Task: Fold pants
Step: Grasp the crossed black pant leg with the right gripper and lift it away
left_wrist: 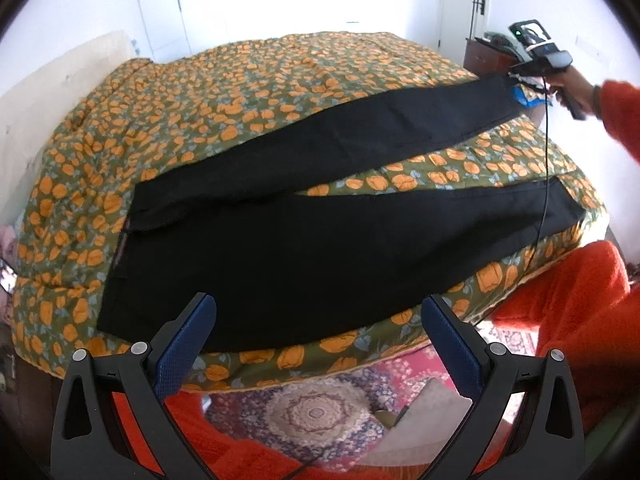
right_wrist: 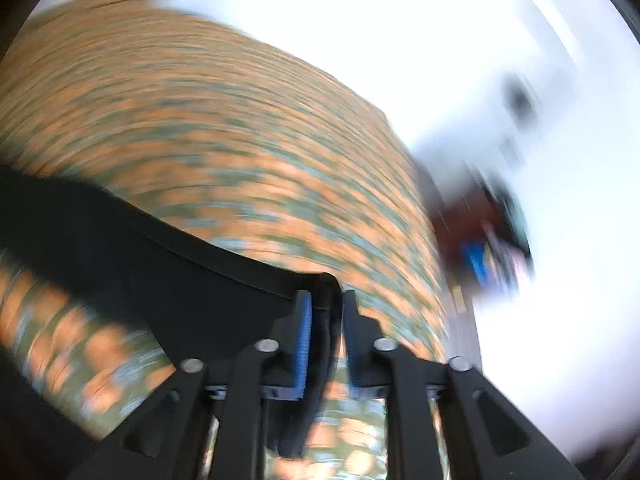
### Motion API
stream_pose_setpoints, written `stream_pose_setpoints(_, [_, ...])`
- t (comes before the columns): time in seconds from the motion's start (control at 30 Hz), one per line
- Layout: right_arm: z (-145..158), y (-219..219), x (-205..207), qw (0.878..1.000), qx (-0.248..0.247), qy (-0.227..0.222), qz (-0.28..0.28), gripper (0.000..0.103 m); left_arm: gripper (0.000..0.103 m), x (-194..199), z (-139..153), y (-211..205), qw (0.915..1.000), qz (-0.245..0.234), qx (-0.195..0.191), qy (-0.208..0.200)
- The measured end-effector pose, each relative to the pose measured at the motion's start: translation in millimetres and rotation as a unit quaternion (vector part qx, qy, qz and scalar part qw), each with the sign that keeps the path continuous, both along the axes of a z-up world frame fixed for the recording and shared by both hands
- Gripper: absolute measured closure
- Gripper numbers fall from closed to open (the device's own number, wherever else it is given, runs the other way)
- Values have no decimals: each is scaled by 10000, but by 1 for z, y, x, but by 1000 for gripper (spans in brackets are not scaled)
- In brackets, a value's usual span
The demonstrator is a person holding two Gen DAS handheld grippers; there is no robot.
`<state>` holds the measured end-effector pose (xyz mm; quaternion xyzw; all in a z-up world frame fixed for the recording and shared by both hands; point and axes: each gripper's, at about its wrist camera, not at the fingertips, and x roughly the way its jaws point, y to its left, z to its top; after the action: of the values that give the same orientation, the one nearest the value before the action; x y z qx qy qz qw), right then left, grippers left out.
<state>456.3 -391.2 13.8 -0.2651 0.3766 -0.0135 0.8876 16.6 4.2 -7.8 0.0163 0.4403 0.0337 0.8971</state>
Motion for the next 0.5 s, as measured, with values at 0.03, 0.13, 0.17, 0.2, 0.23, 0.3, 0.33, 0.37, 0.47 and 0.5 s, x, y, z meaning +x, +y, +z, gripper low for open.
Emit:
stream_pose_setpoints(0.03, [5,-20,13,9994,61,-39,-324,52,1,-1,1,0,10000,21,40,-24])
stream_pose_setpoints(0.13, [-5,-62,17,9954,390,73,-874,40,1,3,-4,6,9999,99,-44,60])
stream_pose_setpoints(0.17, [-19,-72,7,9934,628,201,-937,40,1,7,-8,7,9998,113,-106,118])
stream_pose_setpoints(0.2, [-34,-78,-4,9919,776,341,-945,39,1,10,-11,9,9996,117,-178,201])
stream_pose_setpoints(0.23, [-50,-79,-12,9903,900,512,-931,39,1,13,-15,9,9992,105,-251,287])
stream_pose_setpoints(0.3, [-86,-80,-34,9835,1280,920,-887,39,1,15,-19,8,9987,46,-324,378])
stream_pose_setpoints(0.33, [-99,-78,-37,9797,1467,1063,-859,39,1,15,-20,5,9987,14,-323,392])
stream_pose_setpoints(0.37, [-112,-72,-48,9746,1713,1193,-806,39,1,15,-21,3,9987,-32,-310,412])
stream_pose_setpoints(0.47, [-133,-29,-76,9556,2491,1514,-418,39,1,18,-26,-5,9982,-144,-318,481])
stream_pose_setpoints(0.5, [-135,4,-82,9425,2868,1709,-157,39,1,20,-26,-7,9981,-165,-322,497])
